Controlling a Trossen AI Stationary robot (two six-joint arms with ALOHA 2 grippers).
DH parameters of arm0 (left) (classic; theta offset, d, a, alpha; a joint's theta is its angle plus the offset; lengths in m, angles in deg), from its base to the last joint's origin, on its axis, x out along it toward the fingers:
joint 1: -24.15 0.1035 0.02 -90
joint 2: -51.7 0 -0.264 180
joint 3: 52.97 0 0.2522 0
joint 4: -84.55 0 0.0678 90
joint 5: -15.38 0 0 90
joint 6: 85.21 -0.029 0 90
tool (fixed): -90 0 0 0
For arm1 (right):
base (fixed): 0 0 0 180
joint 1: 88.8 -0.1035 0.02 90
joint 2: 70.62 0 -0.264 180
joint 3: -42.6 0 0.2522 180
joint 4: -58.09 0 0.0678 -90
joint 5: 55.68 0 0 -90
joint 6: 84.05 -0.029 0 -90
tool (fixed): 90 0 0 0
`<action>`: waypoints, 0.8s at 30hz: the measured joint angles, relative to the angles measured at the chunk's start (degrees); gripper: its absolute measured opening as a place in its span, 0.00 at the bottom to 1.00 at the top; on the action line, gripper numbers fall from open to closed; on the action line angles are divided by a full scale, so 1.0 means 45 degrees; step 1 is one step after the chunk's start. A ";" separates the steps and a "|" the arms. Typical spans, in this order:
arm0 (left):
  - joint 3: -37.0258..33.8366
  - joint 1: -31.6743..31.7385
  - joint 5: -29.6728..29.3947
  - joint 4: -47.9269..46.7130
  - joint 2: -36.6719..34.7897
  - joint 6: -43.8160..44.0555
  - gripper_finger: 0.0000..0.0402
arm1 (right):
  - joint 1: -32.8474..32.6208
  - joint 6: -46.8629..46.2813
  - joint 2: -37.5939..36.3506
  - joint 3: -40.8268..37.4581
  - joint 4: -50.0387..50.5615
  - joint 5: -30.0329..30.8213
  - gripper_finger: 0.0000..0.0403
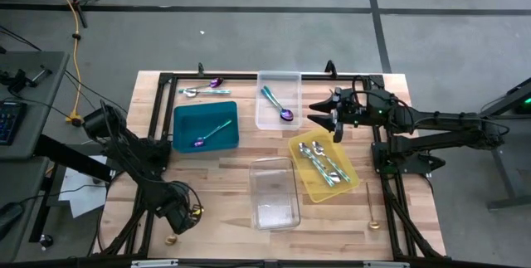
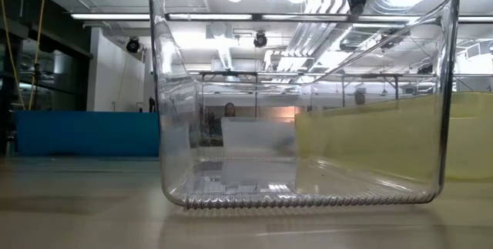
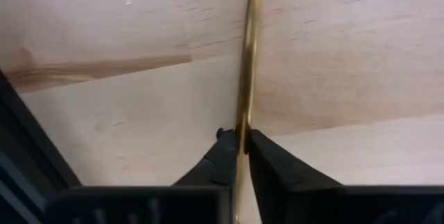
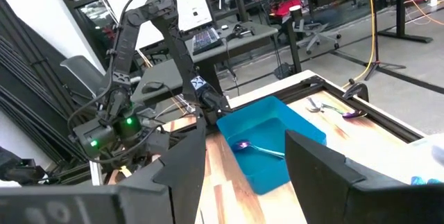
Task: Sort silverware by color (type)
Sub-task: Put the gold spoon into the transparent bin
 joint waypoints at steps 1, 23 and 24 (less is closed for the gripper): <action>0.0000 0.0000 -0.0075 0.0014 -0.0010 -0.0081 0.03 | -0.0002 0.0001 0.0000 0.0000 0.0000 0.0000 0.47; -0.0029 0.3425 -0.6009 -0.0747 -0.6347 -0.7453 0.01 | 0.0002 -0.1244 0.0000 -0.0005 0.0285 -0.0007 0.47; -0.0029 0.3771 -0.6355 -0.0697 -0.6737 -0.8110 0.01 | 0.0000 -0.1464 0.0000 -0.0005 0.0283 -0.0005 0.47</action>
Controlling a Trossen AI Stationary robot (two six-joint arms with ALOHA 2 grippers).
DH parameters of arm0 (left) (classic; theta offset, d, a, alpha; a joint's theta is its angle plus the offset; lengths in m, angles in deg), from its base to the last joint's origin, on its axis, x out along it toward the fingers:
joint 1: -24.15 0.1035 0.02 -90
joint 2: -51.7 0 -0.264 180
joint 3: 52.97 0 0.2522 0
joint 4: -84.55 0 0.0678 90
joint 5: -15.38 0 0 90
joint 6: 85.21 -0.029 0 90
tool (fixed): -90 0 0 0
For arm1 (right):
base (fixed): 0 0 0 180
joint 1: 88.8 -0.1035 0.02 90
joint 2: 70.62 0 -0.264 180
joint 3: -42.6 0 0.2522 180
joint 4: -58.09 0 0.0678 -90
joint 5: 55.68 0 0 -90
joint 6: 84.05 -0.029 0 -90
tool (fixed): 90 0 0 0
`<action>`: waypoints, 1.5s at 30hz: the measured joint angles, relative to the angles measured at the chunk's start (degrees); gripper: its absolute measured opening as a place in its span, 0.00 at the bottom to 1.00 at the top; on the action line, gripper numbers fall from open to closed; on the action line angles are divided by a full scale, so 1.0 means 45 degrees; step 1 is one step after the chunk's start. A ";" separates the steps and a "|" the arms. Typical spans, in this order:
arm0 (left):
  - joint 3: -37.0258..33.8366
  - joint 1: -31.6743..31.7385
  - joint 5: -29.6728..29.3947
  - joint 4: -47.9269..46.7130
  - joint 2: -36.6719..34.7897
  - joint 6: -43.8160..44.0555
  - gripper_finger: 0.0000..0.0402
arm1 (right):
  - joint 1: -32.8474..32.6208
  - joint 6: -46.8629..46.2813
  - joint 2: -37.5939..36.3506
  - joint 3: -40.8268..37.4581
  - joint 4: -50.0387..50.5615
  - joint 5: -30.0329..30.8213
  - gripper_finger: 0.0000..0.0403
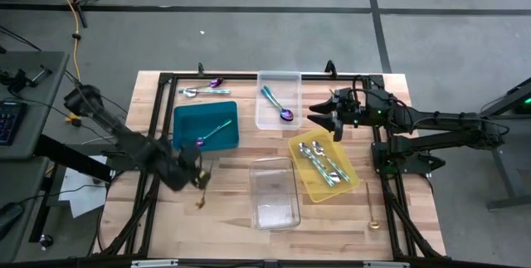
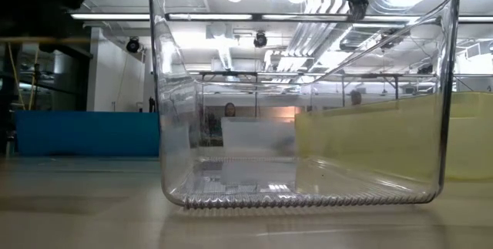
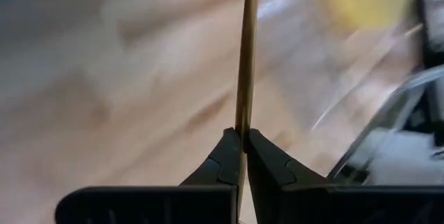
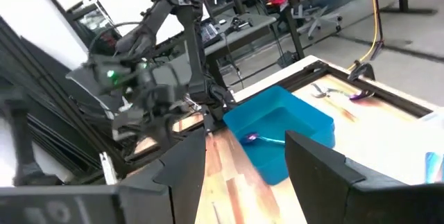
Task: Sort silverware by color (type)
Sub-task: Put the gold spoon into the transparent bin
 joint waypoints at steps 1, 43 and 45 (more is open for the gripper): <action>0.0000 0.0367 -0.0303 0.0117 -0.0375 -0.0614 0.01 | -0.0002 -0.0348 0.0007 0.0000 0.0003 0.0000 0.47; 0.0010 0.9460 0.4620 1.4592 0.0701 -1.4582 0.00 | 0.0192 -0.1384 0.2215 -0.0010 -0.2060 -0.0054 0.47; 0.0029 0.8837 0.4641 1.4574 0.0913 -1.4053 0.00 | 0.0412 -0.1437 0.2215 -0.0010 -0.2060 -0.0005 0.47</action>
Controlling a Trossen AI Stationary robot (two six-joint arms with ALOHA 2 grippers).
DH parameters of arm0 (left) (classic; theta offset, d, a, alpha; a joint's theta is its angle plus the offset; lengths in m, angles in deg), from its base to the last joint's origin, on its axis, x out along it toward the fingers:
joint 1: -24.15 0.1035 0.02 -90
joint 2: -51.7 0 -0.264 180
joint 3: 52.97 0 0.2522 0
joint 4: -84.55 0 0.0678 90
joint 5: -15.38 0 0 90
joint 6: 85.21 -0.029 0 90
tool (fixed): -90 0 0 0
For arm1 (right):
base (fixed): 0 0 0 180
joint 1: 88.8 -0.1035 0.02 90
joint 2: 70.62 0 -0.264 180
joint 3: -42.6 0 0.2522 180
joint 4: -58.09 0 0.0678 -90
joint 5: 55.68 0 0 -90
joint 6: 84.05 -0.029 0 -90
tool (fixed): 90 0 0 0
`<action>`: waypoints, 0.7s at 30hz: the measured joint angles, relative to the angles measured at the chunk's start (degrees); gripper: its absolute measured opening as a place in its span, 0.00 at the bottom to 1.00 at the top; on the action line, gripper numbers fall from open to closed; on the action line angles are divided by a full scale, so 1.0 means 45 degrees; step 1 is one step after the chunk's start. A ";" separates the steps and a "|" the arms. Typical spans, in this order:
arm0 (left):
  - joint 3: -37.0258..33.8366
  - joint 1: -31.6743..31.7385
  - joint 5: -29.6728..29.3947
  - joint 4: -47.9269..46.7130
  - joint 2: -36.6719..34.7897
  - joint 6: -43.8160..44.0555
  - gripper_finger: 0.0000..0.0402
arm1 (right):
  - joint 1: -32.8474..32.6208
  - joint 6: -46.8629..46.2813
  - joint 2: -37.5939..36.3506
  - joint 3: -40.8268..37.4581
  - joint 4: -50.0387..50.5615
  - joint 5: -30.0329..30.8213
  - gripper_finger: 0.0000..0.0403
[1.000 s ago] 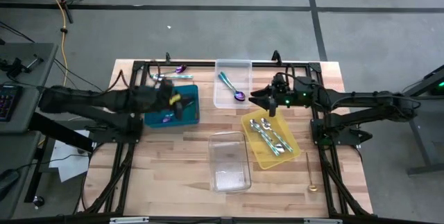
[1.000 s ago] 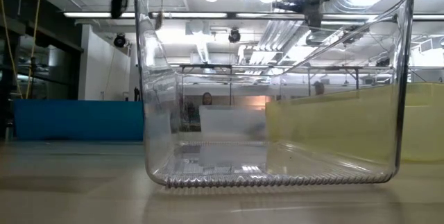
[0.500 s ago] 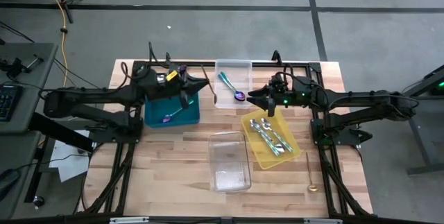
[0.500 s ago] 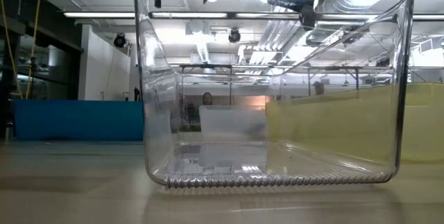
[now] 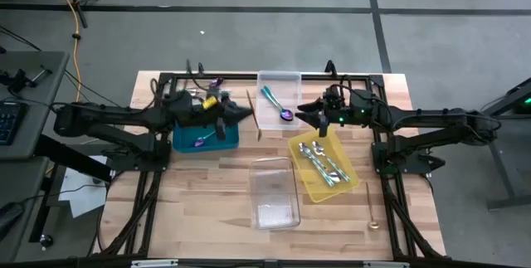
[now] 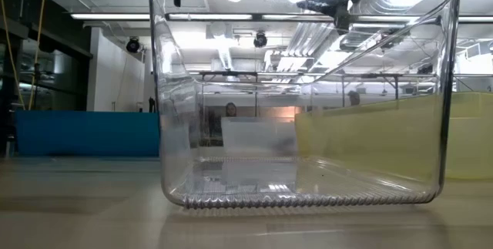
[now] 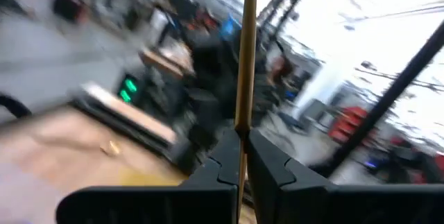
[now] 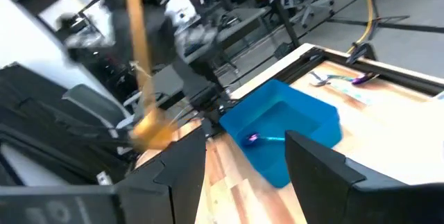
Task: Sort silverware by color (type)
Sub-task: Put the gold spoon into the transparent bin
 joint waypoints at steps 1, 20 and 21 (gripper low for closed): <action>0.0001 -0.0389 -0.0013 -0.0172 0.0104 0.0322 0.00 | 0.0109 -0.0003 0.0000 0.0000 0.0000 0.0000 0.47; 0.3007 -0.4725 -0.0898 -0.3802 0.5846 0.9717 0.00 | 0.1696 0.0243 -0.0001 0.0000 0.0350 0.0001 0.47; 0.3007 -0.4726 -0.0889 -0.3800 0.6067 1.0214 0.00 | 0.1717 0.0329 -0.0005 0.0000 0.0448 0.0000 0.47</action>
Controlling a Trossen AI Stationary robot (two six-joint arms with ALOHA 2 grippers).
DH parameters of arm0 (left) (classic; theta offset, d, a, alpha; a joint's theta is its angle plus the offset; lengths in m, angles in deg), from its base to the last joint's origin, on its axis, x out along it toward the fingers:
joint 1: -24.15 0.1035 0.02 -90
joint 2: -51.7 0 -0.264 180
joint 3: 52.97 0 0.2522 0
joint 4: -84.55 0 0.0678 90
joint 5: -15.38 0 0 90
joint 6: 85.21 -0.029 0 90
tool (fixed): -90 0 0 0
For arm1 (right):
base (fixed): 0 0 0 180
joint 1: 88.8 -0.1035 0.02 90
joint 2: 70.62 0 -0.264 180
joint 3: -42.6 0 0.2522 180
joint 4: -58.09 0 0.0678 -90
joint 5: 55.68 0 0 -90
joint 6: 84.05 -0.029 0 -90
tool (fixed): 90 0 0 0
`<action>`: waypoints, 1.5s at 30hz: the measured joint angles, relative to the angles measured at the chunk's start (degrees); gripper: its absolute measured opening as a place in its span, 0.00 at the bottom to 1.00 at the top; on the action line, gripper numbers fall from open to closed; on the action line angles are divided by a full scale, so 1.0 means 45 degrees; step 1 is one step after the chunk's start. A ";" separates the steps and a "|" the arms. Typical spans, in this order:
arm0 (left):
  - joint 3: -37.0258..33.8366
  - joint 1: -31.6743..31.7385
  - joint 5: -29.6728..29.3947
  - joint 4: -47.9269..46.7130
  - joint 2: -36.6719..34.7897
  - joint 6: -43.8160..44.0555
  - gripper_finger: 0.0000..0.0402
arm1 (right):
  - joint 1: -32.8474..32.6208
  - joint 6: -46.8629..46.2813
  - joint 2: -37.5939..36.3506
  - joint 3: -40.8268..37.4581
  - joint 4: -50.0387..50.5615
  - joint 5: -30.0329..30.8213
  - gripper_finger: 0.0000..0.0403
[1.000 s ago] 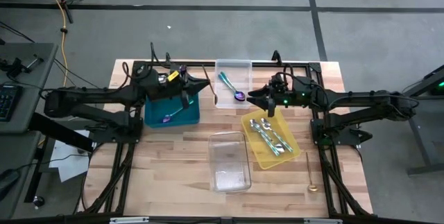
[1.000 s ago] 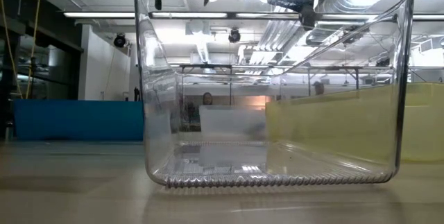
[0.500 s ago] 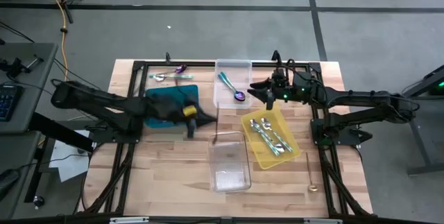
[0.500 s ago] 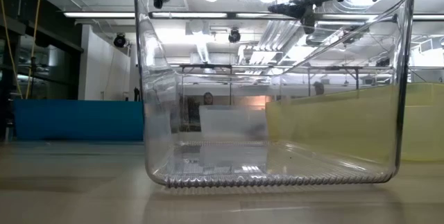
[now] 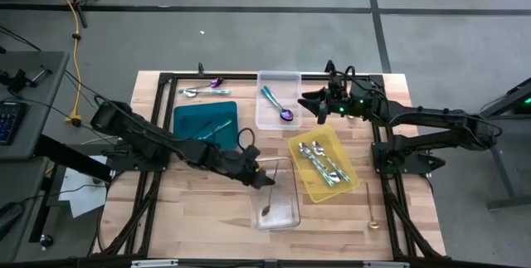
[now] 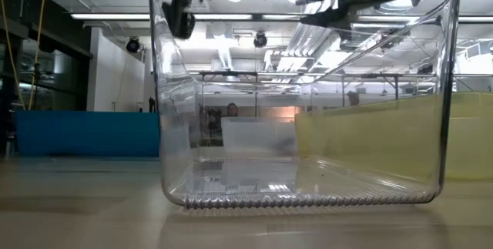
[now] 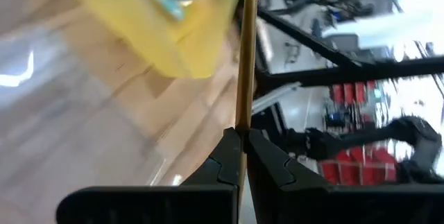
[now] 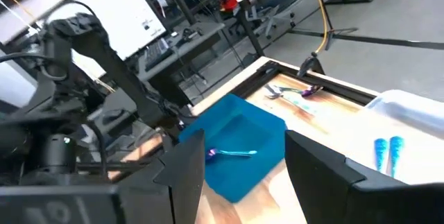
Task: Sort silverware by color (type)
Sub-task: Put the gold spoon into the transparent bin
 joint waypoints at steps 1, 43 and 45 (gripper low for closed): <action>0.0000 -0.0035 0.0005 0.0019 0.0241 0.0420 0.00 | 0.0027 0.0054 0.0000 0.0004 0.0141 0.0000 0.47; -0.0005 0.3331 0.0696 -0.2844 -0.2763 -0.5376 0.29 | 0.0044 -0.0813 0.0010 0.0005 0.0764 -0.0179 0.47; -0.0005 0.3860 -0.0078 -0.2897 -0.3829 -0.7023 0.29 | 0.0035 -0.0806 0.0010 0.0005 0.0526 -0.0390 0.47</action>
